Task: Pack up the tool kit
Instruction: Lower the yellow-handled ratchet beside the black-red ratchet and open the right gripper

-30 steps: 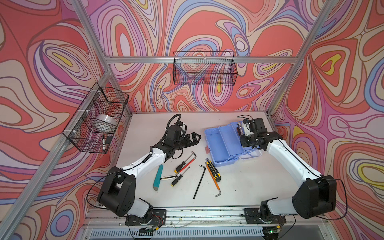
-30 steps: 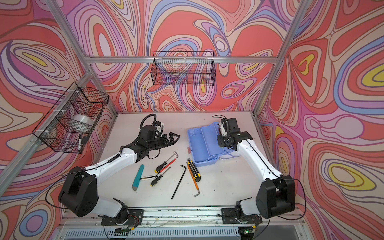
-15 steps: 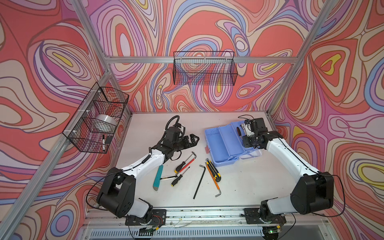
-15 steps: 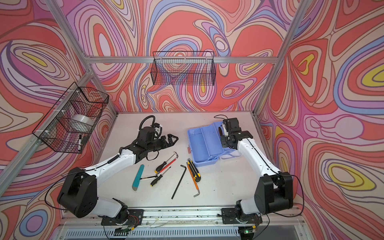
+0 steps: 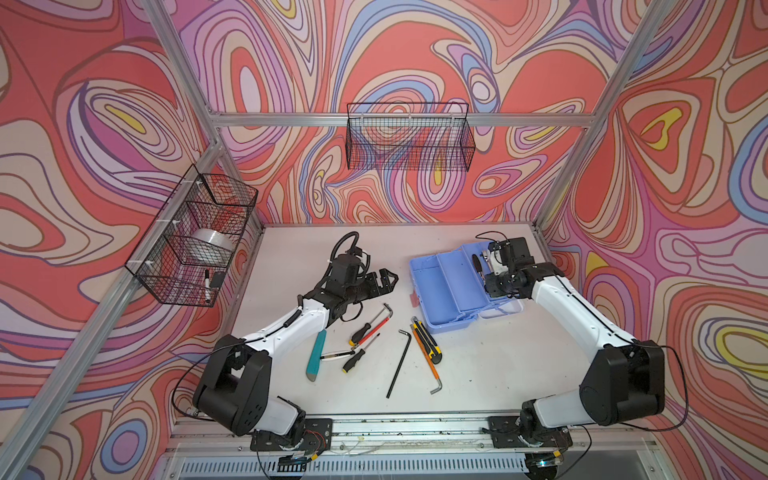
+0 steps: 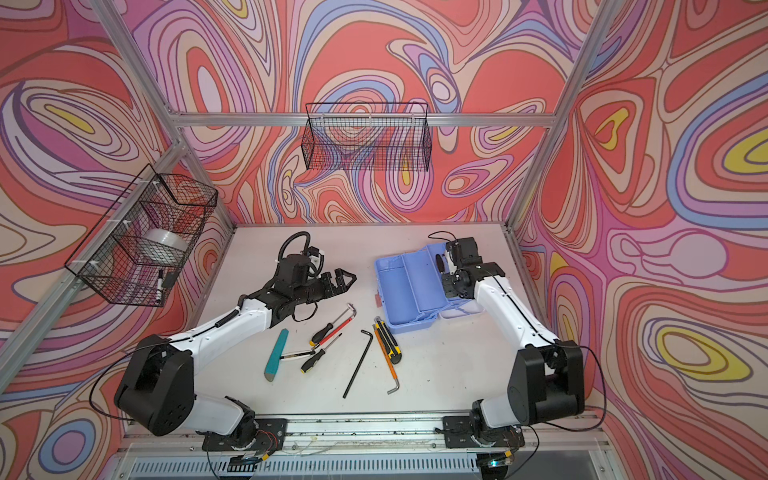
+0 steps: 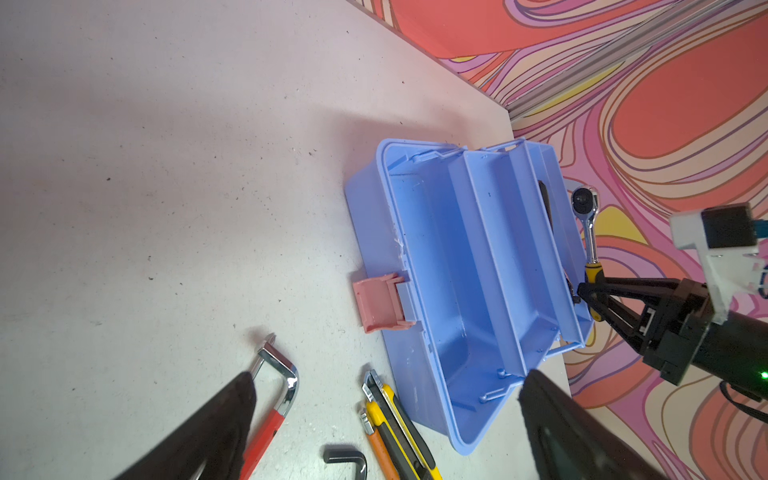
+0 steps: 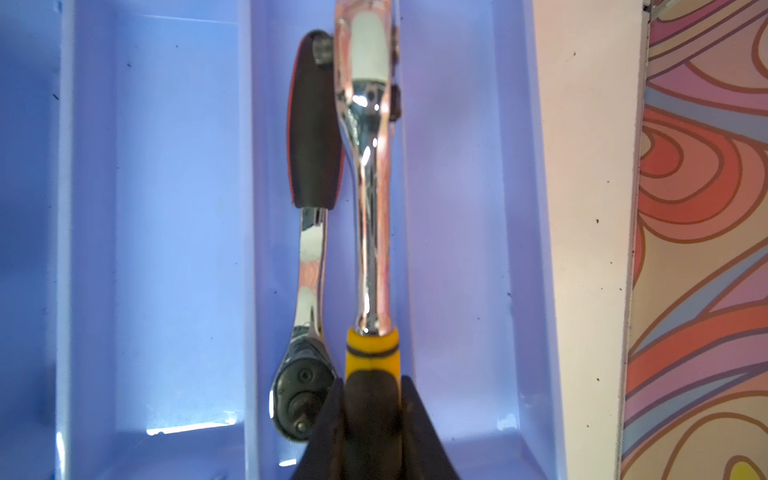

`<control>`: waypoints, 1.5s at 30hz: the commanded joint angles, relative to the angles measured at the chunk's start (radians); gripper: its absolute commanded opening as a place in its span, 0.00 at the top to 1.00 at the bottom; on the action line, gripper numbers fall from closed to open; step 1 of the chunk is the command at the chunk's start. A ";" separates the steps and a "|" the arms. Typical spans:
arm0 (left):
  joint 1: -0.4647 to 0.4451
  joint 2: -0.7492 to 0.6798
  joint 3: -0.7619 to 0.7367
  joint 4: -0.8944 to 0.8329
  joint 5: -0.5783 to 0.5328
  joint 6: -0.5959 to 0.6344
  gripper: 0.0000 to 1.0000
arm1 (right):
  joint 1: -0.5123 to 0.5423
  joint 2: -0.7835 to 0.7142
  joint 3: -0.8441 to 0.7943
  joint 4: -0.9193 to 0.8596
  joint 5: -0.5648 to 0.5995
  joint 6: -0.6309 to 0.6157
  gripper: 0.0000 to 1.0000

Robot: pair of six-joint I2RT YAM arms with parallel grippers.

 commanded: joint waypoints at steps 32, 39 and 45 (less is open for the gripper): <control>0.012 -0.030 -0.014 -0.003 0.012 0.001 0.01 | -0.010 -0.010 0.008 0.036 0.022 0.009 0.61; 0.012 -0.037 -0.025 -0.051 -0.011 0.014 0.00 | -0.009 -0.025 0.014 0.036 0.059 0.065 0.39; 0.012 -0.080 -0.048 -0.098 -0.060 0.039 0.00 | -0.009 -0.074 -0.002 0.056 0.066 0.099 0.28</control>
